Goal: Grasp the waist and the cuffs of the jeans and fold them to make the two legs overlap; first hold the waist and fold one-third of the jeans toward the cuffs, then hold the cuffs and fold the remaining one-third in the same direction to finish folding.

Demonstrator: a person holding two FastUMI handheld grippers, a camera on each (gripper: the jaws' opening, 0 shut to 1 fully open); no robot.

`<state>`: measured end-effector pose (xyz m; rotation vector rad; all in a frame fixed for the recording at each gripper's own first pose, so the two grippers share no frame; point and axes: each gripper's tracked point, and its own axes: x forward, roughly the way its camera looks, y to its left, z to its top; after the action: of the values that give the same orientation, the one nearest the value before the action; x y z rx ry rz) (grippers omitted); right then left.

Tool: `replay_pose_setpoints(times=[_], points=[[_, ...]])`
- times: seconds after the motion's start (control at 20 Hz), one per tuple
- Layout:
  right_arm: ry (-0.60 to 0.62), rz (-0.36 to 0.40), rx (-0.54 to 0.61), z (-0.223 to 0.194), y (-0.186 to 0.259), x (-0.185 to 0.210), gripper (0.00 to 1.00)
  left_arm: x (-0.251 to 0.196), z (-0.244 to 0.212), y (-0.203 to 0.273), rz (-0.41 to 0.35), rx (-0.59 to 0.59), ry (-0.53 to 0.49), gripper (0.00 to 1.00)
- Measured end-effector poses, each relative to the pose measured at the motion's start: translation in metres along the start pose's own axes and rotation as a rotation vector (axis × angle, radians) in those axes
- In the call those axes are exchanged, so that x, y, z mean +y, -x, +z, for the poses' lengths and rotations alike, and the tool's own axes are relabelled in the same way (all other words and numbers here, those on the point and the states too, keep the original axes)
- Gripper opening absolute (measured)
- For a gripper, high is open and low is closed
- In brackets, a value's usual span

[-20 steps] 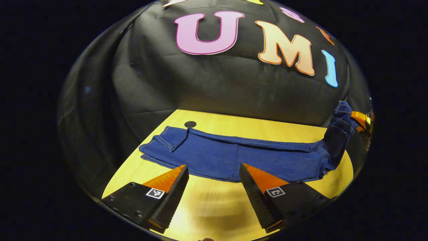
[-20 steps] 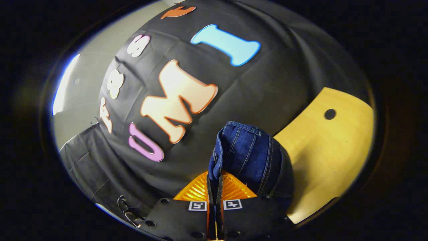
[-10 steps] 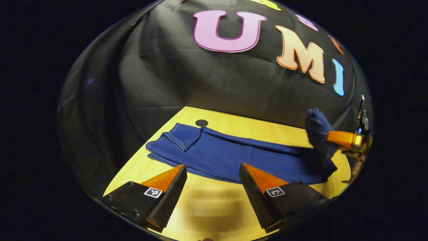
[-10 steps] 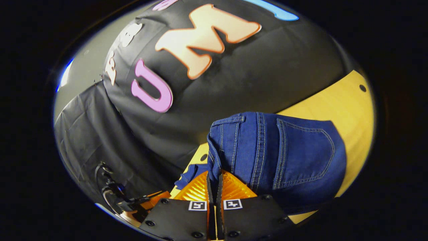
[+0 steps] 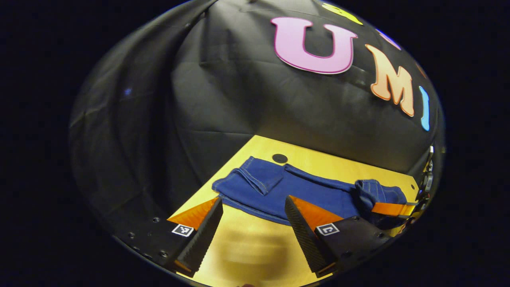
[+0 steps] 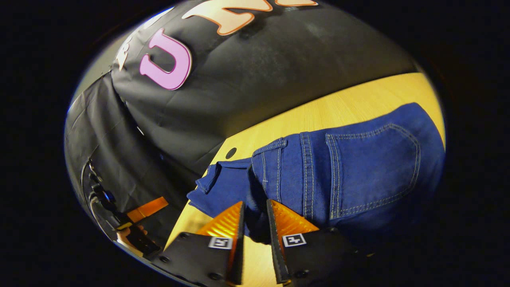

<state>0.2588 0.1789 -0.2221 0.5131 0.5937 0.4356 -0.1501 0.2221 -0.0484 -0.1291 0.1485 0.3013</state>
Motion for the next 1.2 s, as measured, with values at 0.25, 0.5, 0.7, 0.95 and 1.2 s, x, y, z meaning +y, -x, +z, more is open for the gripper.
replay_pose_setpoints(times=[0.25, 0.5, 0.7, 0.95, 1.2], points=[[0.116, 0.009, -0.005, -0.001, 0.037, 0.025, 0.93, 0.030, -0.018, -0.053, 0.019, 0.061, 0.086, 0.95], [0.086, -0.088, -0.060, 0.026, 0.104, 0.004, 0.98, 0.040, -0.024, -0.061, 0.046, 0.101, 0.183, 0.96], [0.038, -0.212, -0.168, 0.067, 0.145, -0.038, 0.98, 0.043, -0.030, -0.063, 0.062, 0.132, 0.191, 0.95], [0.018, -0.319, -0.246, 0.102, 0.176, -0.075, 0.98, 0.042, -0.041, -0.064, 0.077, 0.175, 0.096, 0.93], [0.026, -0.346, -0.272, 0.109, 0.191, -0.083, 0.98, 0.058, -0.046, -0.064, 0.134, 0.201, 0.002, 0.60]])
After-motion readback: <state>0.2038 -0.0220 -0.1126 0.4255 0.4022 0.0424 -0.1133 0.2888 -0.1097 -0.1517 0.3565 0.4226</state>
